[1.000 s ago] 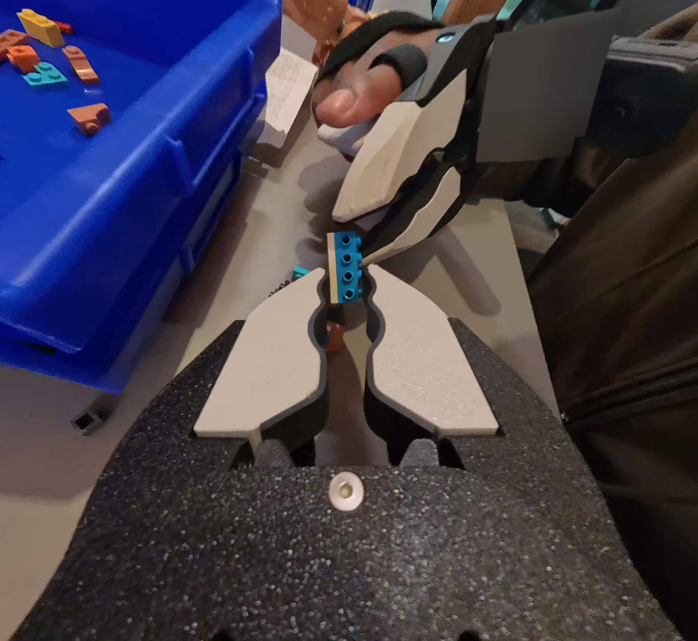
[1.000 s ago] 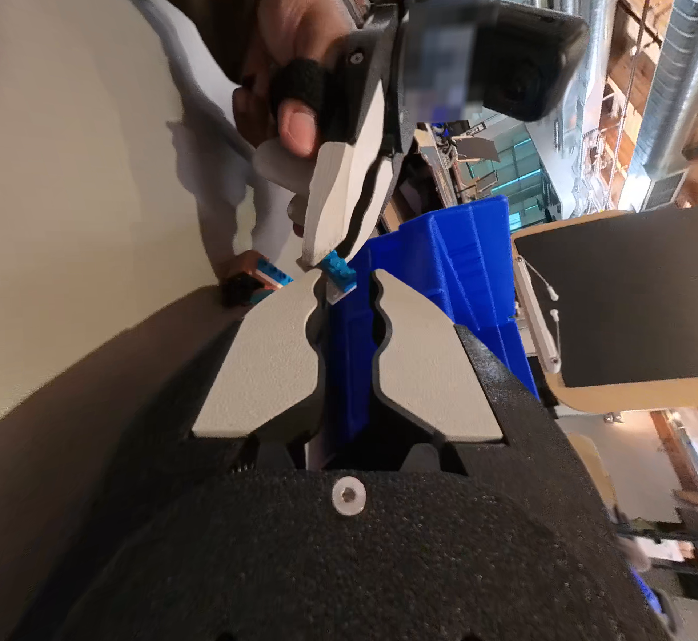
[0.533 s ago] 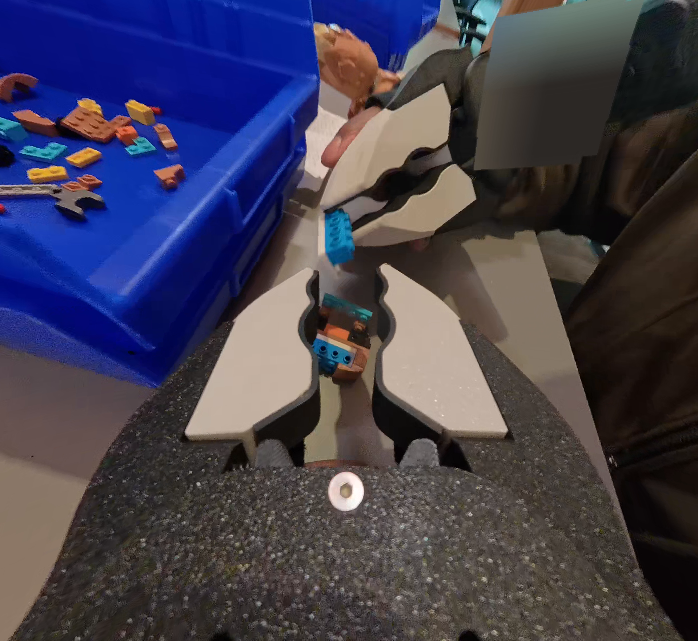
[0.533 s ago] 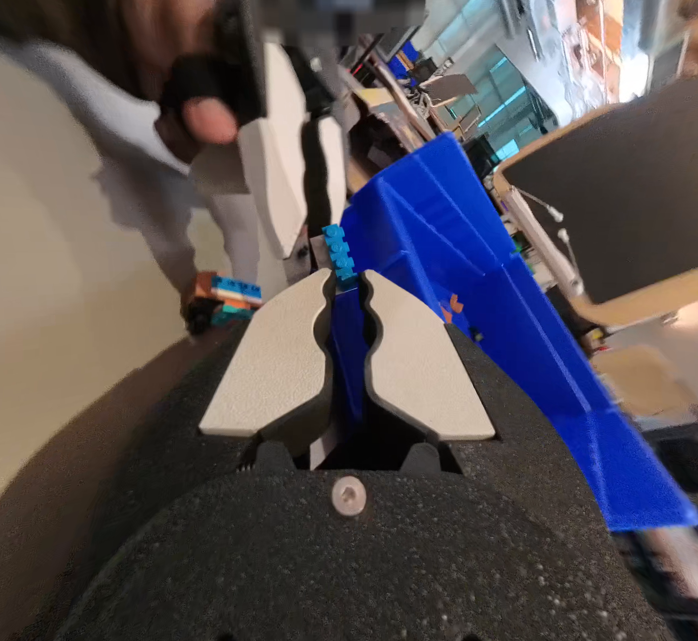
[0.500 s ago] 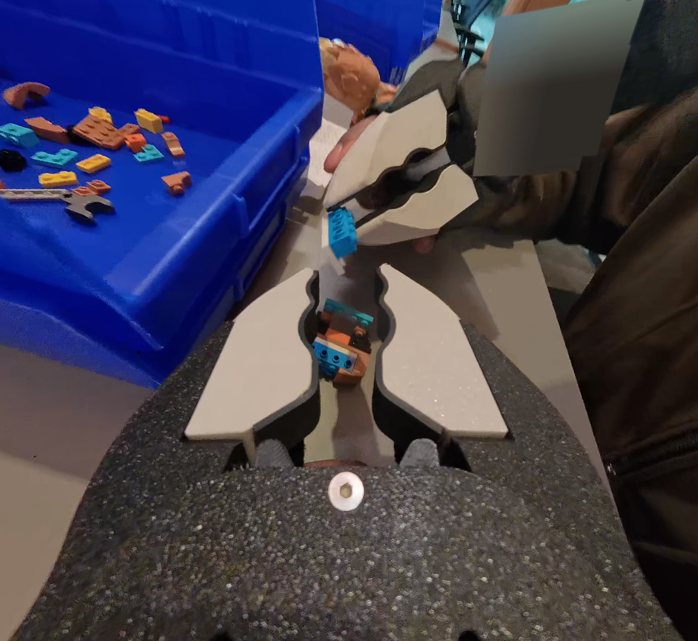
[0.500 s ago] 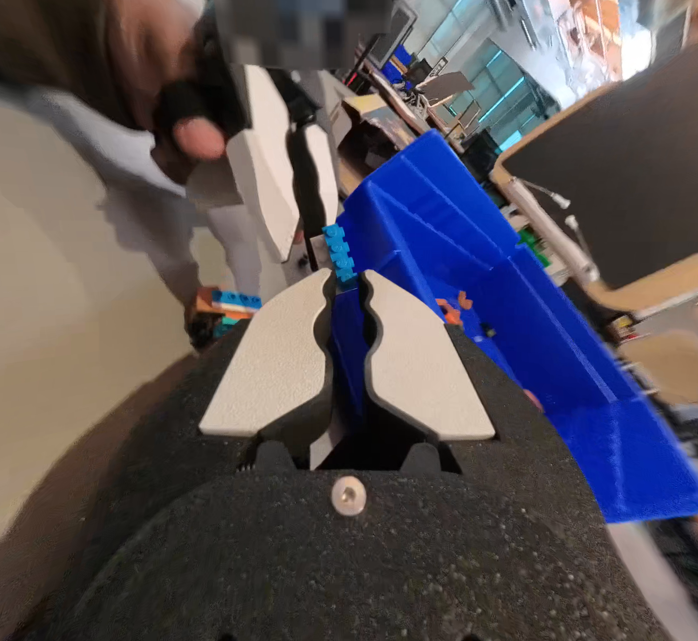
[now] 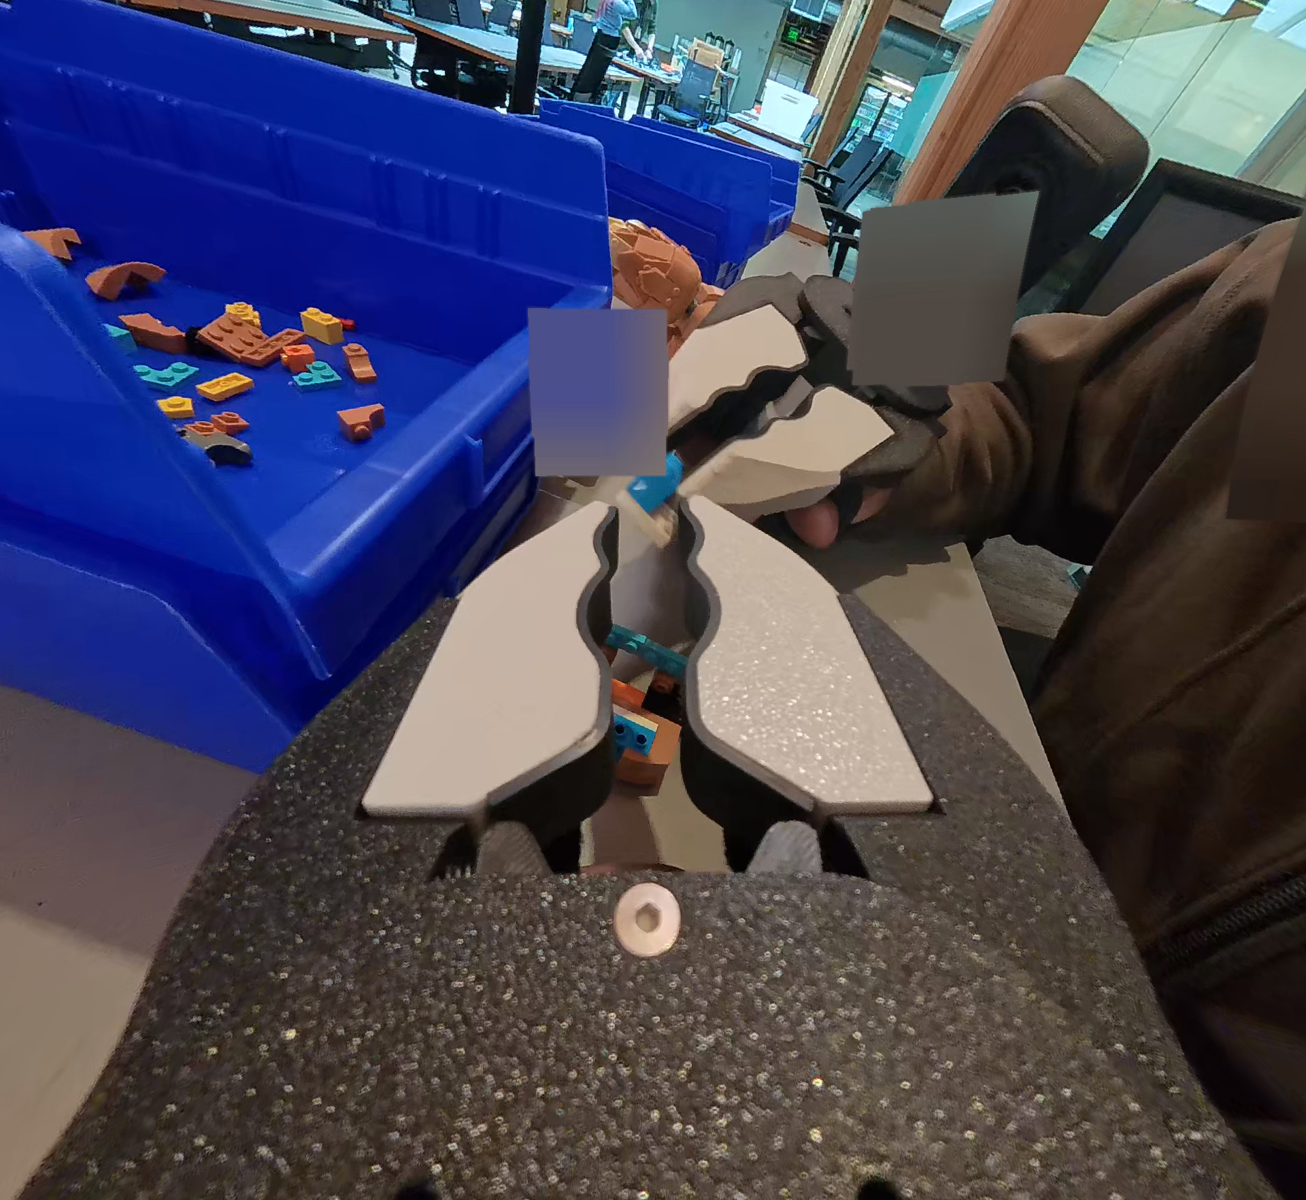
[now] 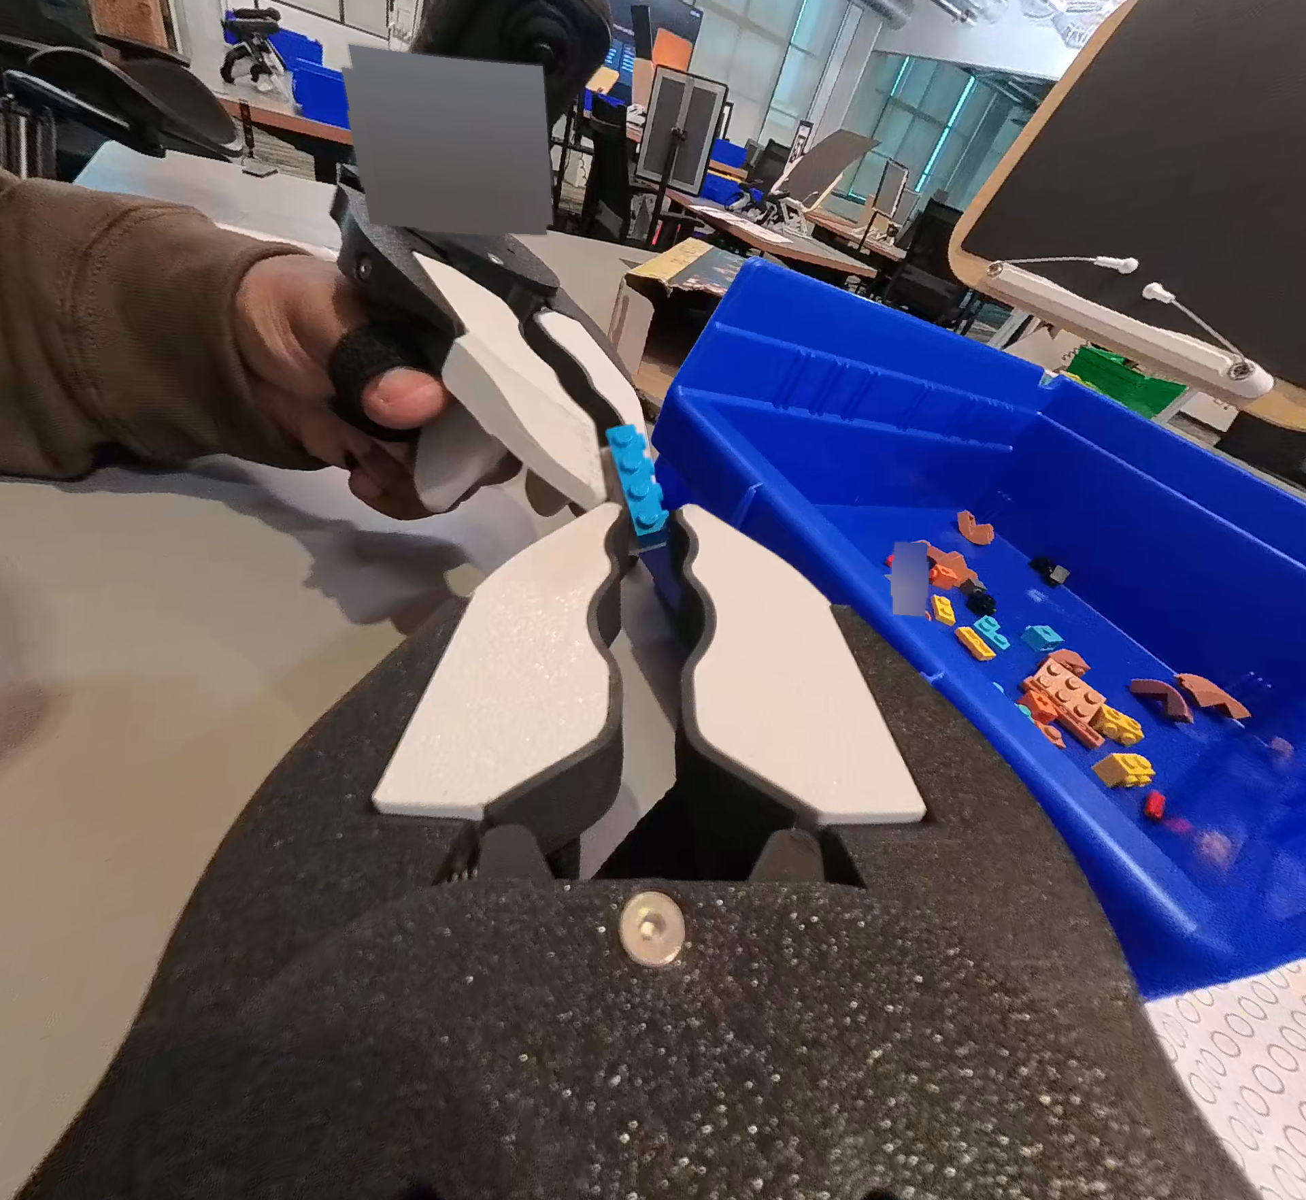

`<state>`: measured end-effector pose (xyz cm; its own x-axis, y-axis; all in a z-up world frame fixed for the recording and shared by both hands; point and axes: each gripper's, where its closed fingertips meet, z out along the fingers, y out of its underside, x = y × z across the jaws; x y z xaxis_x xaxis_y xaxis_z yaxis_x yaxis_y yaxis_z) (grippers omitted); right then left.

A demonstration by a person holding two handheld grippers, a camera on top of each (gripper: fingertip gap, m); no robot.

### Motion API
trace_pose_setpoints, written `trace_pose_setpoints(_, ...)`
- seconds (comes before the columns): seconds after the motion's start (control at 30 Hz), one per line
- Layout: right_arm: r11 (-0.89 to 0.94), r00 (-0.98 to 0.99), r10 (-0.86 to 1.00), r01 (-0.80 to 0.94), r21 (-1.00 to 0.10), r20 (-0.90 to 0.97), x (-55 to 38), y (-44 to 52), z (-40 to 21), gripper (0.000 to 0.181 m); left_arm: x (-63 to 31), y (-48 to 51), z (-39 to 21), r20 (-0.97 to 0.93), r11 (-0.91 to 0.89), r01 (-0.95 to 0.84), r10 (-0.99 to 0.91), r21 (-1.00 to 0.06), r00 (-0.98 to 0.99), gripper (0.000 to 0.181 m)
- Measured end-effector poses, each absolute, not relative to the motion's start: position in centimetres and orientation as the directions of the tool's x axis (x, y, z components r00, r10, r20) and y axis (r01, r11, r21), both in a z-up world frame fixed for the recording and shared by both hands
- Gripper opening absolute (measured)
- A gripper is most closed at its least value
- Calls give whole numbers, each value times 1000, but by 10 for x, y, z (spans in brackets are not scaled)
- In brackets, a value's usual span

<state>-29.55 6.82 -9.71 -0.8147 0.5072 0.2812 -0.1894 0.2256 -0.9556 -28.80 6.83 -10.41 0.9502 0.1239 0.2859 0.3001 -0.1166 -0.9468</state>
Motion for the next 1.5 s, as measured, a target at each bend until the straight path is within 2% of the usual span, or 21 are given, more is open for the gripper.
trace_pose_setpoints(0.2,183,-816,520,-183,-966,253,-296,71,-92,11,-288,68,-104,287,-116,301,123,-946,950,15)
trace_pose_setpoints(0.33,202,-806,521,-206,-958,283,-296,70,-94,11,-285,69,-102,300,-99,310,102,-946,948,8)
trace_pose_setpoints(0.5,257,-770,529,-256,-932,358,-295,69,-95,10,-286,70,-102,313,-85,323,107,-943,944,10)
trace_pose_setpoints(0.73,309,-746,527,-277,-910,406,-296,68,-99,11,-291,69,-106,193,-151,222,185,-963,964,6)
trace_pose_setpoints(0.83,413,-672,508,-359,-837,539,-297,67,-103,12,-291,68,-109,73,-229,125,224,-965,972,5)
trace_pose_setpoints(0.97,552,-521,458,-468,-690,720,-295,65,-102,13,-289,68,-109,63,-246,119,224,-962,972,5)
trace_pose_setpoints(1.07,625,-448,407,-499,-600,796,-295,65,-105,13,-289,68,-113,58,-267,120,229,-956,972,5)
trace_pose_setpoints(1.13,649,-434,389,-496,-577,812,-296,65,-106,12,-290,68,-113,2,-289,72,237,-955,972,5)
trace_pose_setpoints(1.33,550,-614,420,-414,-726,668,-292,67,-108,11,-287,68,-114,-311,-419,-200,217,-886,925,6)
trace_pose_setpoints(1.5,461,-749,422,-308,-832,511,-291,65,-113,10,-287,68,-118,-304,-429,-194,204,-882,931,6)
